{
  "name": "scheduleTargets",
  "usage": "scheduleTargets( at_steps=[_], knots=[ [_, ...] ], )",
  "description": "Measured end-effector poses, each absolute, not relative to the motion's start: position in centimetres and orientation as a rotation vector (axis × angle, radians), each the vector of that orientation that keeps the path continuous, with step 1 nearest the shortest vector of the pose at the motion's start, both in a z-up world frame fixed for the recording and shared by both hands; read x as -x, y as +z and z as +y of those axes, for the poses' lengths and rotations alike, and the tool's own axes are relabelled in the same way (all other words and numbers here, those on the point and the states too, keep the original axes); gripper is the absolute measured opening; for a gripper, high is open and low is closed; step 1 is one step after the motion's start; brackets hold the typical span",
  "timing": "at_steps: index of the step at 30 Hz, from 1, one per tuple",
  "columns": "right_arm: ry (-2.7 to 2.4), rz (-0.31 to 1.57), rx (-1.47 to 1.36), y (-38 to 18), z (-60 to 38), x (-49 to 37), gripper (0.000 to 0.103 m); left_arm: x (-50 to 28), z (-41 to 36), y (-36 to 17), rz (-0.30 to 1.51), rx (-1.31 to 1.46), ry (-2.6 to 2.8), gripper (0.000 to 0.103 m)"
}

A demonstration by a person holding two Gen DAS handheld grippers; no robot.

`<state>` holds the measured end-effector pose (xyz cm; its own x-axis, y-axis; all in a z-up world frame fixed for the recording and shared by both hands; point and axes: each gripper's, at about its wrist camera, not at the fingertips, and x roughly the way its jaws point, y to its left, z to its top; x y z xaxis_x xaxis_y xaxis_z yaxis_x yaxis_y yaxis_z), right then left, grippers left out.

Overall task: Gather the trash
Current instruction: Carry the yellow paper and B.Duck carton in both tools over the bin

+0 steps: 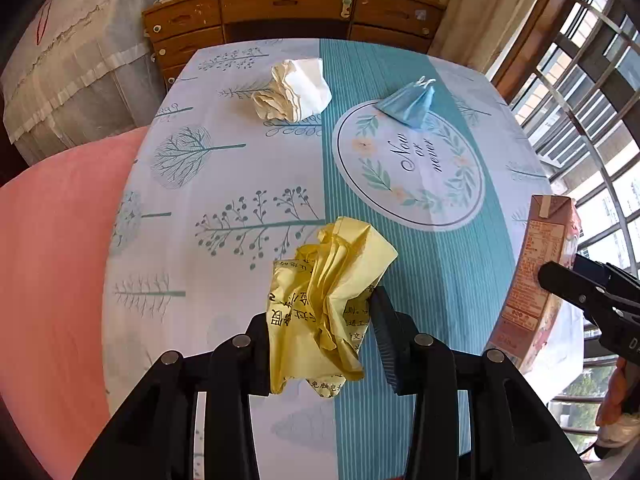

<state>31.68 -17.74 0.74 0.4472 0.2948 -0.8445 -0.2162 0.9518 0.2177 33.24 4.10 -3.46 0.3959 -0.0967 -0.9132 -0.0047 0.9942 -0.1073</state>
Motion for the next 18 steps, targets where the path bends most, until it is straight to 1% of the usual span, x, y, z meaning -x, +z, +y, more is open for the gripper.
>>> scheduleTargets(
  at_steps=[5,9,13,18],
  knots=[
    [0.298,1.019,-0.117,2.5,-16.4,-24.8,0.056,-24.9,4.3,-0.1,1.111,0.098,-0.097,0.039],
    [0.288,1.001,-0.131,3.0,-14.7,-18.4,0.056,-18.4,4.5,1.1,1.077,0.053,-0.121,0.039],
    [0.297,0.989,-0.113,3.1,-12.7,-11.7,0.056,-12.1,4.8,1.1,1.071,0.045,-0.157,0.039],
    [0.309,0.968,-0.091,2.9,-10.7,-4.3,0.056,-5.4,5.2,-0.3,1.096,0.054,-0.206,0.039]
  ],
)
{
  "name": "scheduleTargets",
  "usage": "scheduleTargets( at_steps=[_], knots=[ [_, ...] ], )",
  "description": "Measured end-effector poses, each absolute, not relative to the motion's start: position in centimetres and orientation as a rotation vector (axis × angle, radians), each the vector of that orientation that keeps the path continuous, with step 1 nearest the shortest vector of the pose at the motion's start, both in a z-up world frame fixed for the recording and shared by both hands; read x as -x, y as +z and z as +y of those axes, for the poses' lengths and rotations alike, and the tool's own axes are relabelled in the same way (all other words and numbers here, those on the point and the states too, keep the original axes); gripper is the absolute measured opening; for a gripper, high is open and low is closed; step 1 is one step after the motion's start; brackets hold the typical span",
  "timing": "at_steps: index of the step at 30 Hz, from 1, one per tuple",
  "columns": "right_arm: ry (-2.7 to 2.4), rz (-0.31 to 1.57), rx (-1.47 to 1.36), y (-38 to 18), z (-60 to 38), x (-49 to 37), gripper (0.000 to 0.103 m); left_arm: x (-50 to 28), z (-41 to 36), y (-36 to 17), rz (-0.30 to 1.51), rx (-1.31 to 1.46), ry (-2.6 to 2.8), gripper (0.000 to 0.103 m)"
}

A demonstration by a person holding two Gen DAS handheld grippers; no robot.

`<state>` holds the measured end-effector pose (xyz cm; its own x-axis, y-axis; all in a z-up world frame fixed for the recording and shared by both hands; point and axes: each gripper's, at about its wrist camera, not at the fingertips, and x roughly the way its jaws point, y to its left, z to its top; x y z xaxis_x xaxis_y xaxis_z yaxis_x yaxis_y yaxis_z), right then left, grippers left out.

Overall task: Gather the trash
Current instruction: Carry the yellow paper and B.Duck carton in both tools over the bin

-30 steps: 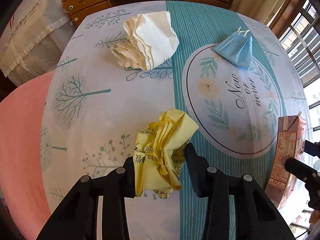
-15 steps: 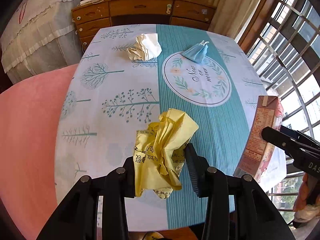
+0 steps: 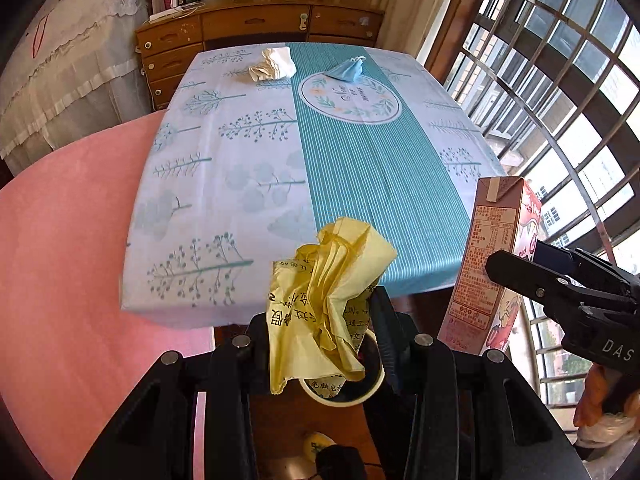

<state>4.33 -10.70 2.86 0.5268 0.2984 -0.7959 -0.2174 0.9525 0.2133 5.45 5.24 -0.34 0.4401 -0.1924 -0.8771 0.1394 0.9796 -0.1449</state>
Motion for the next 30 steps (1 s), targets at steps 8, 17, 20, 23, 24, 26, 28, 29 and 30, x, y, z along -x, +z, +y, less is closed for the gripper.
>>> scheduleTargets(
  at_steps=[8,17,20,23,24,26,28,29,30],
  knots=[
    [0.294,0.997,-0.020,-0.5,-9.4,3.6,0.056,0.6,4.5,-4.2,1.159,0.028,-0.254,0.039],
    [0.247,1.105,-0.016,-7.8,-10.7,5.5,0.056,1.3,3.0,-11.1,1.276,0.038,-0.267,0.039],
    [0.224,1.128,-0.012,-10.7,-11.6,4.9,0.056,0.8,2.5,-13.8,1.302,0.041,-0.260,0.039],
    [0.199,1.129,0.017,-13.9,-12.3,4.0,0.056,0.3,2.2,-17.0,1.319,0.044,-0.248,0.039],
    [0.193,1.130,0.025,-15.2,-12.5,3.8,0.056,0.1,2.1,-18.4,1.326,0.043,-0.245,0.039],
    [0.181,1.134,0.046,-17.8,-12.9,3.3,0.056,-0.3,1.8,-21.3,1.344,0.035,-0.233,0.040],
    [0.178,1.152,0.052,-20.7,-13.3,2.7,0.056,-0.7,1.7,-24.2,1.367,0.040,-0.219,0.040],
    [0.177,1.162,0.055,-22.2,-13.5,2.5,0.056,-0.9,1.5,-25.6,1.376,0.045,-0.211,0.040],
    [0.180,1.174,0.060,-23.7,-13.6,2.2,0.056,-1.1,1.4,-27.0,1.384,0.051,-0.205,0.040]
  ],
)
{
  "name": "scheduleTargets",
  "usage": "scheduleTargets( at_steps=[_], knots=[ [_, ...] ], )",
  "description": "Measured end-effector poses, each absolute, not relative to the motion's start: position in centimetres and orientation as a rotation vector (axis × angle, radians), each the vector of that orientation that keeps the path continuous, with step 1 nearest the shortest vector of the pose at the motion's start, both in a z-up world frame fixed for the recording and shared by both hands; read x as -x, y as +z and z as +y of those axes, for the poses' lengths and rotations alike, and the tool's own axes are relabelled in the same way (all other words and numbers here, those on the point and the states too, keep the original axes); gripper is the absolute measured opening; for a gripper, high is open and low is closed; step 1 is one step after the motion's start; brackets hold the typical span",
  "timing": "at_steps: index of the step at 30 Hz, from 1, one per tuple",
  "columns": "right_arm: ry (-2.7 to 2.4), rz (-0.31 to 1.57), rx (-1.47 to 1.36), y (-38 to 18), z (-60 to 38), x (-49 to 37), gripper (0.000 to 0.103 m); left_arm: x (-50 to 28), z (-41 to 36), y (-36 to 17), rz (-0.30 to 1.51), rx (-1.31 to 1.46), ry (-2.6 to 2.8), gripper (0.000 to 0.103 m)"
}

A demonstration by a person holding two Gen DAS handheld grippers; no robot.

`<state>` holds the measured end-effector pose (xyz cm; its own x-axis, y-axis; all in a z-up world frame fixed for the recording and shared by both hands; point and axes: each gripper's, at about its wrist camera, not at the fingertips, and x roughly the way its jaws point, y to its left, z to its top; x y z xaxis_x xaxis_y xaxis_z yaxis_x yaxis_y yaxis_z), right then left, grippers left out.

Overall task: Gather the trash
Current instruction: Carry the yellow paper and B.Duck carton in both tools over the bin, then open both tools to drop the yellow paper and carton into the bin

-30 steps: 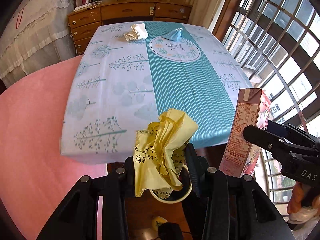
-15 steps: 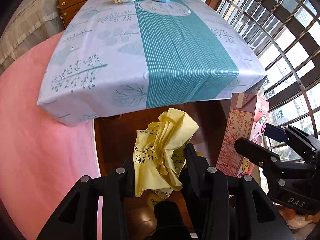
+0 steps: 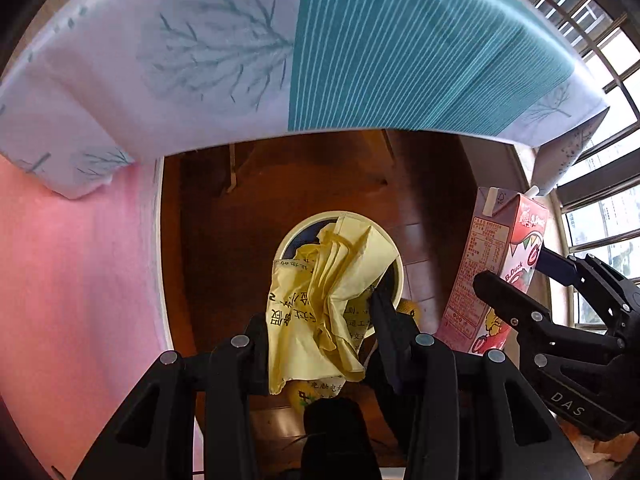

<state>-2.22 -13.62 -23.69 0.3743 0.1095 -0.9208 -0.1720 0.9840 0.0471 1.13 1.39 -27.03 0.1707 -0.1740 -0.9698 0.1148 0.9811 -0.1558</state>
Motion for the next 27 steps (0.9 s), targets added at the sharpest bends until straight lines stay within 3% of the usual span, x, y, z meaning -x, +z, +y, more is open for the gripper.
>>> scheduleTargets(
  at_steps=[15,18,20,22,27],
  knots=[
    [0.225,1.254,0.047,-39.0,-16.4,-0.9,0.057,-4.2,-2.3,-41.7,1.414,-0.094,-0.311,0.046],
    [0.246,1.277,0.009,-40.5,-17.0,-1.8,0.057,-4.5,-2.3,-43.2,1.435,-0.102,-0.316,0.065],
    [0.242,1.292,0.016,-41.2,-17.1,-2.1,0.058,-4.7,-2.1,-43.9,1.445,-0.092,-0.303,0.094],
    [0.239,1.301,0.014,-41.6,-17.0,-2.2,0.064,-4.9,-1.8,-44.1,1.438,-0.086,-0.280,0.096],
    [0.241,1.299,0.034,-41.1,-16.7,-2.1,0.065,-4.8,-1.3,-44.1,1.429,-0.085,-0.249,0.096]
  ],
)
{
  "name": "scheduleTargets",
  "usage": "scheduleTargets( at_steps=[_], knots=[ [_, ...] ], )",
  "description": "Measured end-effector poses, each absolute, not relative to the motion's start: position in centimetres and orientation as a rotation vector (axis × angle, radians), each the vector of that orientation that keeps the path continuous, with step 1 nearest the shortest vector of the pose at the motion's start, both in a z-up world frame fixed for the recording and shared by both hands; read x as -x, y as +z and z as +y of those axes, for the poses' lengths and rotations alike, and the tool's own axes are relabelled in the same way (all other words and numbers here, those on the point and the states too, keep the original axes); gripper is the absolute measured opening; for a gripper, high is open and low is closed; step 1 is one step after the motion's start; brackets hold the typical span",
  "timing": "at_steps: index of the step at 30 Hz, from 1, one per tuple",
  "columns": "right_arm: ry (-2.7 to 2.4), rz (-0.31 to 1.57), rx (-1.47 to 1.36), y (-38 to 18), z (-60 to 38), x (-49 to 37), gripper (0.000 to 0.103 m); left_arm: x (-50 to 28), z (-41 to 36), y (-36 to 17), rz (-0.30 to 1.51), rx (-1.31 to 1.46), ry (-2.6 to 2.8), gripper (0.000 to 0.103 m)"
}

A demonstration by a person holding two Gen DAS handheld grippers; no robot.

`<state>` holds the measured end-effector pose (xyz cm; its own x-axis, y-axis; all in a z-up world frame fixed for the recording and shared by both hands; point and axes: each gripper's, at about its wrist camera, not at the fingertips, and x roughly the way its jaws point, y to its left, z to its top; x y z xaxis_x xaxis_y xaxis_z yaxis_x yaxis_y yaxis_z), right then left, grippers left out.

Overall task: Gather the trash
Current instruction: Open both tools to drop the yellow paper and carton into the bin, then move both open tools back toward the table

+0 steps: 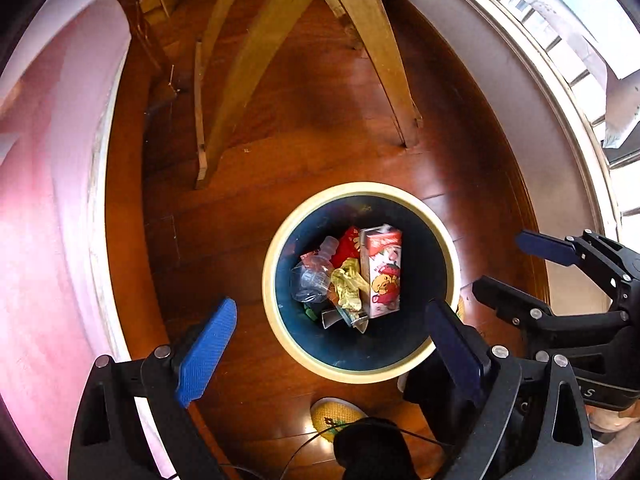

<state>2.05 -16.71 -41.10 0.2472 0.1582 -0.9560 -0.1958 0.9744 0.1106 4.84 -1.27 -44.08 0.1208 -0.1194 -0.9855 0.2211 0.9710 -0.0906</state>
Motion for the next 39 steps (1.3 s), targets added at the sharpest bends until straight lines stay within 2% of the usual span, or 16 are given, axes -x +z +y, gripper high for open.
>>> scheduleTargets(
  at_steps=[10,29,39],
  knots=[
    [0.243,1.295,0.039,-34.4,-16.3,-0.3,0.065,-3.6,-0.3,-36.2,1.374,-0.041,-0.209,0.096],
    [0.229,1.116,-0.037,-10.2,-14.0,5.3,0.065,3.6,2.3,-9.3,1.153,0.023,-0.245,0.096],
    [0.208,1.004,-0.016,-1.7,-13.4,9.2,0.065,7.2,2.9,0.5,1.019,0.040,-0.284,0.096]
  ],
)
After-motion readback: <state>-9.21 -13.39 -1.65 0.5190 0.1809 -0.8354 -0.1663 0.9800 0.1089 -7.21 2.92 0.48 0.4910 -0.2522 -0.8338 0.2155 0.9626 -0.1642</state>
